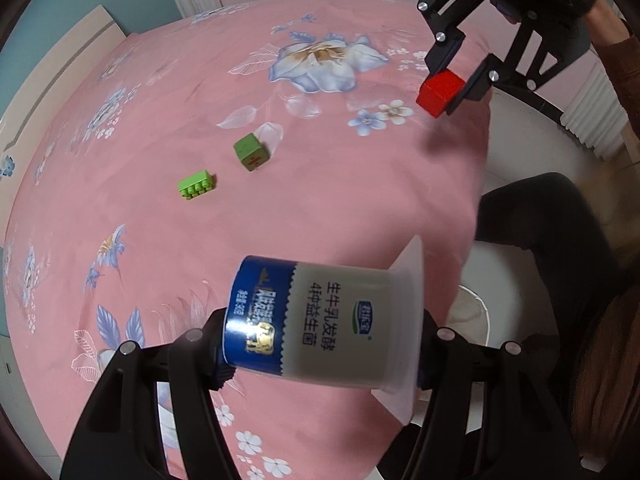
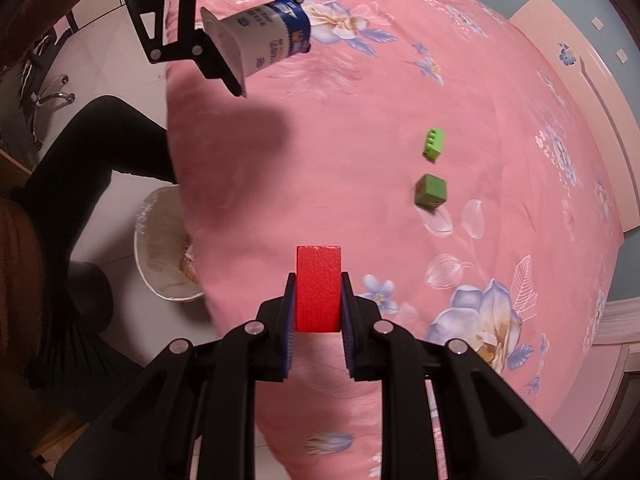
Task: Collect trash
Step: 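Carry the yogurt cup and red block with both tools over the trash bin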
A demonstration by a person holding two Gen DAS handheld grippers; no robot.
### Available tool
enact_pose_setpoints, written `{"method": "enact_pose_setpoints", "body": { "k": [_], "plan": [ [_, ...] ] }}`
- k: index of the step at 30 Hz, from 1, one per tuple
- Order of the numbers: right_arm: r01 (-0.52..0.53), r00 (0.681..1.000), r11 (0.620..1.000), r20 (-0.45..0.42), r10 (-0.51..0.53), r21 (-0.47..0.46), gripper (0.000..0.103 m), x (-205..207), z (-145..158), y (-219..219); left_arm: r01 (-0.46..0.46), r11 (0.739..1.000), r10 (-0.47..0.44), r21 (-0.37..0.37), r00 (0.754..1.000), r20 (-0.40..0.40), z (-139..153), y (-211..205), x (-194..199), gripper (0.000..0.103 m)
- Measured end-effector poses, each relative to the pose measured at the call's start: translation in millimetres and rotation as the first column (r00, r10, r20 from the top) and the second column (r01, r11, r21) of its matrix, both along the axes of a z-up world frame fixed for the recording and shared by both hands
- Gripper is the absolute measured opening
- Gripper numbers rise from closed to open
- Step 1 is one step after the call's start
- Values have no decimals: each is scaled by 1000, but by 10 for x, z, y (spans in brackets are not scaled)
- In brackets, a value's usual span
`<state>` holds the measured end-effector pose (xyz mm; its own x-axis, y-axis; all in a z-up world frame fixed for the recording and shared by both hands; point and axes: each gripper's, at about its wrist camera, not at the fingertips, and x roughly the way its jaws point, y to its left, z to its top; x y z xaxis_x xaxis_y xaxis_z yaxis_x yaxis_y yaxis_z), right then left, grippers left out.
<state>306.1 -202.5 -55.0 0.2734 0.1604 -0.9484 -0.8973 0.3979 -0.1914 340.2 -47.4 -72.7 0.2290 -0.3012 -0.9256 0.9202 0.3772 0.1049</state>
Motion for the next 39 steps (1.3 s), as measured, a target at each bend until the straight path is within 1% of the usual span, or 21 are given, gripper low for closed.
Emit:
{"method": "enact_pose_setpoints", "body": {
  "k": [2, 9, 18, 22, 27, 32, 39],
  "plan": [
    [-3, 1000, 1000, 2, 3, 11, 21, -100, 11, 33, 7, 1000, -7, 5, 1000, 6, 21, -9, -72, 66],
    [-13, 1000, 1000, 1, 13, 0, 21, -410, -57, 109, 17, 1000, -17, 3, 1000, 11, 56, -19, -313, 66],
    [-3, 1000, 1000, -8, 3, 12, 21, -706, -150, 148, 30, 999, -30, 17, 1000, 0, -33, -11, -580, 66],
    [0, 1000, 1000, -17, 0, 10, 21, -830, -199, 164, 52, 999, -52, 15, 999, 1, -56, -42, -727, 66],
    [0, 1000, 1000, -21, 0, -5, 21, -952, -255, 202, 75, 997, -74, 18, 997, -7, -115, -39, -887, 66],
    [-5, 1000, 1000, -22, 5, 8, 21, -1068, -292, 253, 82, 996, -81, 36, 997, -16, -222, -33, -995, 66],
    [-20, 999, 1000, -44, 20, 1, 21, -1222, -454, 356, 98, 994, -97, 38, 995, -33, -359, -22, -1154, 66]
  ]
}}
